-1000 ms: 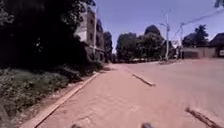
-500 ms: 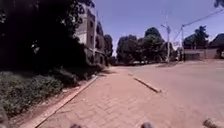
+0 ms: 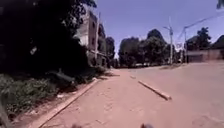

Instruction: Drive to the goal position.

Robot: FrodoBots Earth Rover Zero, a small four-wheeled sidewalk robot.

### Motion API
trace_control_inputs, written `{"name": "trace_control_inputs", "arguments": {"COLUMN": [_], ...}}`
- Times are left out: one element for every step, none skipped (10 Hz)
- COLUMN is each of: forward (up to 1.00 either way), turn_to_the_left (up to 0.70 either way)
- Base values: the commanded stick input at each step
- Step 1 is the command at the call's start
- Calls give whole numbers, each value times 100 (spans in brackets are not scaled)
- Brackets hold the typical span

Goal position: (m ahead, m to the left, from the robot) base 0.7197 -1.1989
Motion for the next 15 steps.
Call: {"name": "trace_control_inputs", "arguments": {"forward": [70,70,70,70,70,70,70,70,70,70,70,70,70,70,70], "turn_to_the_left": [0,0,0,0,0,0,0,0,0,0,0,0,0,0,0]}}
